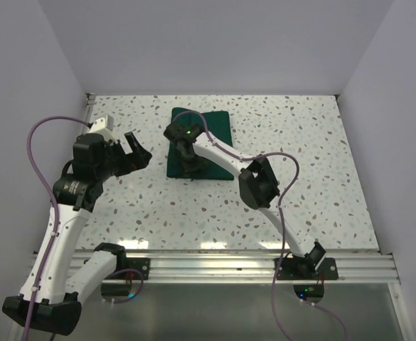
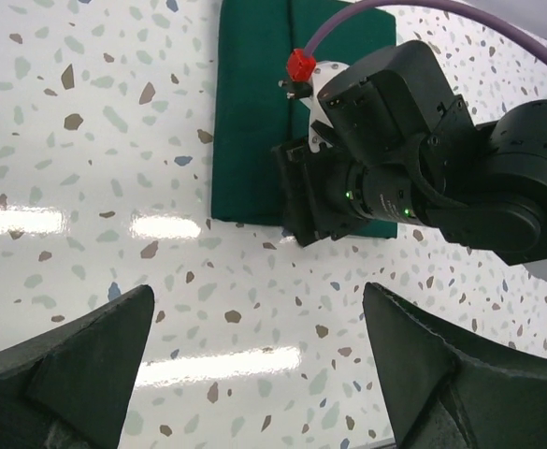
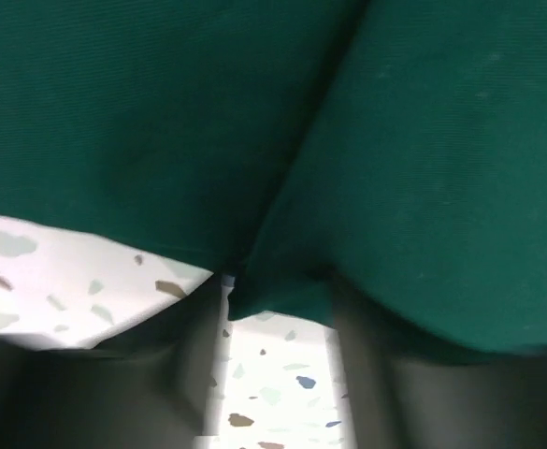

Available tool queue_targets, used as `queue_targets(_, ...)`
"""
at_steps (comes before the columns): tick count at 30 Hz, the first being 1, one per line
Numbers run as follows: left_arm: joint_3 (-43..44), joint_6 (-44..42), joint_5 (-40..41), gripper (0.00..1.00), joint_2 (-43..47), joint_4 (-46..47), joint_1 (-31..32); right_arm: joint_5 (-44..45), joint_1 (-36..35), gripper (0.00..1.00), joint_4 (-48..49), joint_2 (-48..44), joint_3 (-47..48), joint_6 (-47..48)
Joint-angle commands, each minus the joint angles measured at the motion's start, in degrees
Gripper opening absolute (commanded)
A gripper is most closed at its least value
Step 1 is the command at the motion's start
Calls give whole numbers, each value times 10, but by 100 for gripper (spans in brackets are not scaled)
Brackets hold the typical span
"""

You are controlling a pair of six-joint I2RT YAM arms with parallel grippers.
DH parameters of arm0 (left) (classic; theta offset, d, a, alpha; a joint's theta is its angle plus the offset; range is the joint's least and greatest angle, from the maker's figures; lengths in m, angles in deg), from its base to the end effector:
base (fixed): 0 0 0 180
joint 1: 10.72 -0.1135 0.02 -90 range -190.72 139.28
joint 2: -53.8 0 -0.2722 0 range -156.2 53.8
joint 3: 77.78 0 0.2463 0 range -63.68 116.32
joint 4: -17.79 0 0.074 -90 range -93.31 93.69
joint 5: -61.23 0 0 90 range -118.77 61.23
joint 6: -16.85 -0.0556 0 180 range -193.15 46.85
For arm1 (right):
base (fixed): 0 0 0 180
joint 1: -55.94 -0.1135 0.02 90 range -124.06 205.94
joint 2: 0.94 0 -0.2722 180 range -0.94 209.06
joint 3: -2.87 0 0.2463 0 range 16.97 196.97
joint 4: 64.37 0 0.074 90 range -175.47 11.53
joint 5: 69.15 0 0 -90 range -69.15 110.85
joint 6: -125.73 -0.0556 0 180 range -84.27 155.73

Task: Open and lay out the surgical kit
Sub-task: Open the surgical kit at the center of the board.

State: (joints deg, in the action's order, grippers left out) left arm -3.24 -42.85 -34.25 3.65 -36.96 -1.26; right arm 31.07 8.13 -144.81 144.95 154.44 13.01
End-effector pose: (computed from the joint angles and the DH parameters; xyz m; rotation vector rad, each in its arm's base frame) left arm 0.1782 -0.0351 0.3588 -0.3293 2.1152 -0.5134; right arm 0.3594 0.3818 0.1663 -0.5801 2.7623 0.0119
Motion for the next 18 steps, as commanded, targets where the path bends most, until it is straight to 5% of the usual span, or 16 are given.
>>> queue_targets(1,23,-27,7,97,4,-29,1,16,6,40,14,0,32,-3)
queue_targets(4,22,-36,11,97,2,-30,1,15,10,17,10,-16,28,-13)
queue_targets(8,23,-40,12,97,-7,-29,1,19,13,1,10,-67,-7,-14)
queue_targets(18,66,-80,53,94,-70,-29,8,68,62,0,0,-233,-62,-41)
